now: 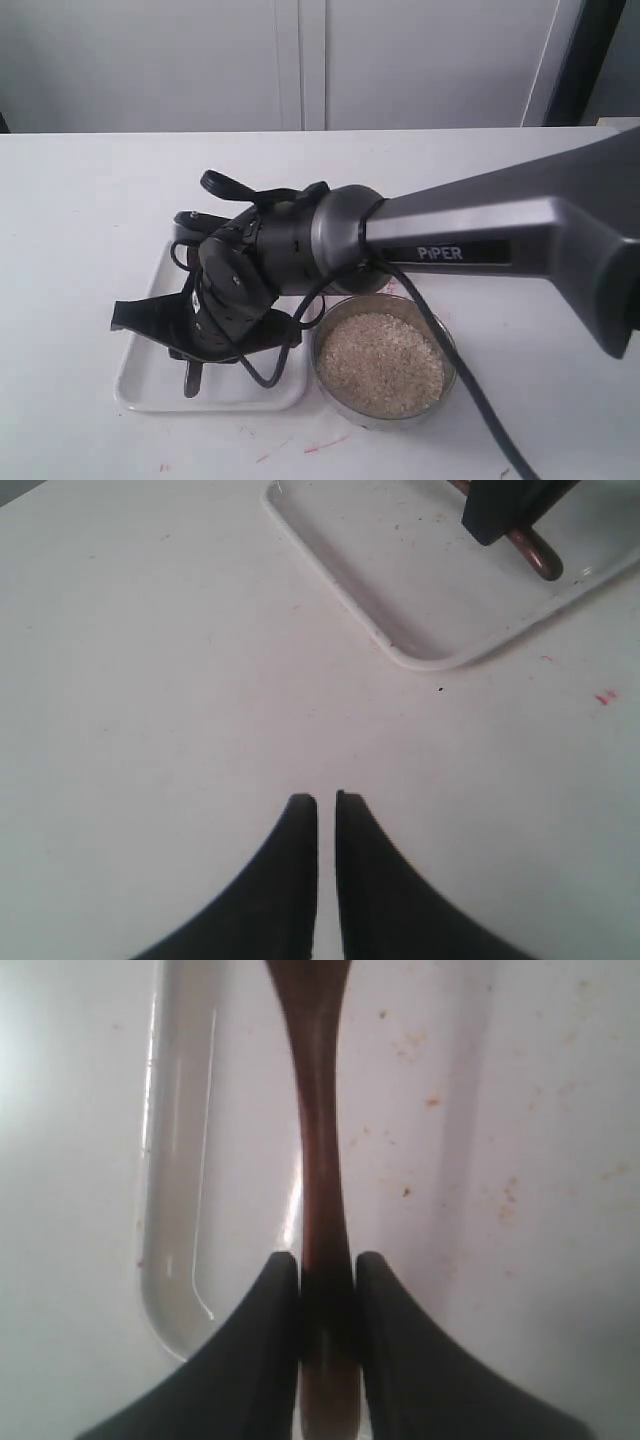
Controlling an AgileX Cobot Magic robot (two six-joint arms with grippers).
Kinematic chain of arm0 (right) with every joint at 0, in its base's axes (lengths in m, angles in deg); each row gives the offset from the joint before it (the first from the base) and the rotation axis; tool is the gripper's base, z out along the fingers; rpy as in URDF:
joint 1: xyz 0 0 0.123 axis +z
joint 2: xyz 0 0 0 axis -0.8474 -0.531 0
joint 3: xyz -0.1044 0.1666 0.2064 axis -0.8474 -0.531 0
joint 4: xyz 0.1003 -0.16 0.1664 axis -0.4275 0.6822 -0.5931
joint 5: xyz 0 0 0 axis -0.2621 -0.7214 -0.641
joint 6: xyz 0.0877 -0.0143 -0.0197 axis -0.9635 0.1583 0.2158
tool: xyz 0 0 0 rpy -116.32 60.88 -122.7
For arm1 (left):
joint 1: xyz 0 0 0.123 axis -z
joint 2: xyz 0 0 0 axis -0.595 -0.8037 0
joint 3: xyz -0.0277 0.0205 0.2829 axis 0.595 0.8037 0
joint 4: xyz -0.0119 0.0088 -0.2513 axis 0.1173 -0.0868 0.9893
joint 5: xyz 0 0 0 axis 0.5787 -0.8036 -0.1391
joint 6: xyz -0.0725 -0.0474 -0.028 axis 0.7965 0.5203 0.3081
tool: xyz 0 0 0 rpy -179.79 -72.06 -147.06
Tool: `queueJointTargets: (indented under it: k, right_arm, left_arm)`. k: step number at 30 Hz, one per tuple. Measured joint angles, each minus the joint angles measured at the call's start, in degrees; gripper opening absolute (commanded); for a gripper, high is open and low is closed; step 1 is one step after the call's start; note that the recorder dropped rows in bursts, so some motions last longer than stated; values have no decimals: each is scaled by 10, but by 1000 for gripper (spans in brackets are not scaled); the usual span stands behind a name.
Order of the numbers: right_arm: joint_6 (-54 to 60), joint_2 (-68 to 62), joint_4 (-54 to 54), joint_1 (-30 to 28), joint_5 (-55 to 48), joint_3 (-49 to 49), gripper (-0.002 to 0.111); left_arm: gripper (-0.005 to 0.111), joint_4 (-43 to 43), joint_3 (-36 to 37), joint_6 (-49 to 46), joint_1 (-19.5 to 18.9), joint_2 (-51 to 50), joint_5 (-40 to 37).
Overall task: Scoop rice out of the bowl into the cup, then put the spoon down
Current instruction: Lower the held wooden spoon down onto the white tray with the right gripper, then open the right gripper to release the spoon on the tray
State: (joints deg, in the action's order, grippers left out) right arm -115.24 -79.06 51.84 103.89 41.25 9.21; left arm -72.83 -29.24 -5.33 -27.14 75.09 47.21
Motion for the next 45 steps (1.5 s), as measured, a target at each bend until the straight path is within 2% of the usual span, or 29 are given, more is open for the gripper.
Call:
queueJointTargets:
  k: [45]
  right_arm:
    - [-1,-18,1,0,16,0,0]
  left_arm:
    - [14,0,0,0,0,0,0]
